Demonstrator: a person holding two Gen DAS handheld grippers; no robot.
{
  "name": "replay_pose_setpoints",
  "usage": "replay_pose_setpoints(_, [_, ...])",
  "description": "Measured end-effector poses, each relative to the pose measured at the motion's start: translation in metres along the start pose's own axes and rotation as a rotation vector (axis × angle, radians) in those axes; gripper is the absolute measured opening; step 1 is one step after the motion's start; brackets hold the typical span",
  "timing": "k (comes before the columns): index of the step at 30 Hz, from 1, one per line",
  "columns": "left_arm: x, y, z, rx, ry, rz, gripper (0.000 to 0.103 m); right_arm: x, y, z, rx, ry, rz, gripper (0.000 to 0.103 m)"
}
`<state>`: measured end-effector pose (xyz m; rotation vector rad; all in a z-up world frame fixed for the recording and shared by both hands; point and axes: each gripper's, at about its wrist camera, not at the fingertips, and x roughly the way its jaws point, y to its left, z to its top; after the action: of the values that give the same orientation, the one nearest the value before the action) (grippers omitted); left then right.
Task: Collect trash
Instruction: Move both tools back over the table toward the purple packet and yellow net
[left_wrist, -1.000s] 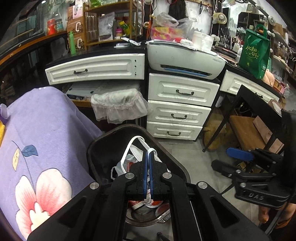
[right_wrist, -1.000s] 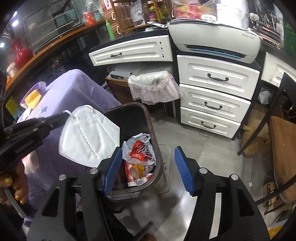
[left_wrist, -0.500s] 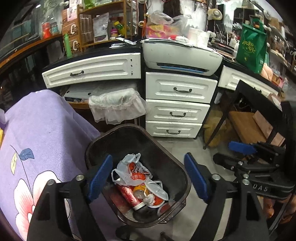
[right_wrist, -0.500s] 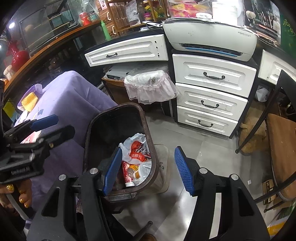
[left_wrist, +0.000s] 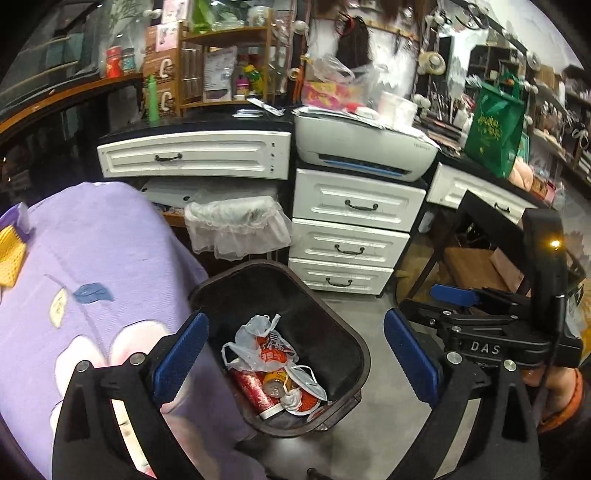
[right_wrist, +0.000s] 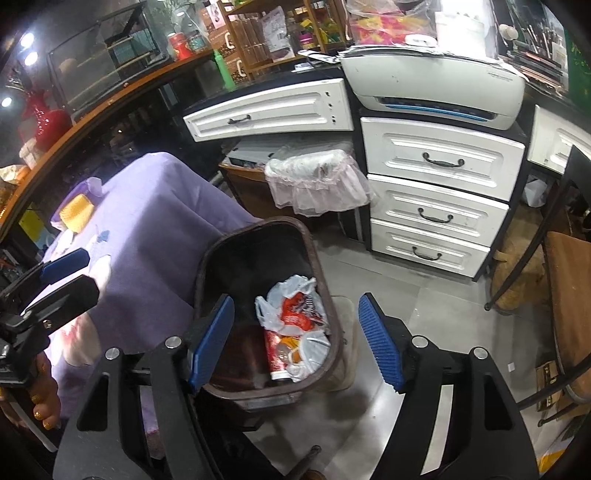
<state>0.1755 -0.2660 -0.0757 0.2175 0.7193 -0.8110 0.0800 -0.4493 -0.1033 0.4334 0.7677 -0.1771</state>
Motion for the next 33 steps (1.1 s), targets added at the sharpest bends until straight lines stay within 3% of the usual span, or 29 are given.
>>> replay_pose_setpoints(11, [-0.053, 0.045, -0.01, -0.053, -0.059, 0.068, 0.097, 0.002, 0.069, 0.019, -0.089, -0.012, 0.128, 0.072])
replay_pose_setpoints(17, [-0.081, 0.083, -0.014, -0.082, -0.09, 0.156, 0.097, 0.012, 0.129, 0.034, -0.182, -0.007, 0.223, 0.072])
replay_pose_setpoints(25, [-0.119, 0.152, -0.03, -0.15, -0.104, 0.324, 0.097, 0.03, 0.21, 0.047, -0.306, 0.013, 0.338, 0.072])
replay_pose_setpoints(28, [-0.134, 0.181, -0.035, -0.16, -0.129, 0.455, 0.097, 0.04, 0.24, 0.053, -0.345, 0.023, 0.378, 0.072])
replay_pose_setpoints(33, [-0.15, 0.248, -0.032, -0.235, -0.129, 0.606, 0.097, 0.061, 0.294, 0.063, -0.417, 0.027, 0.428, 0.072])
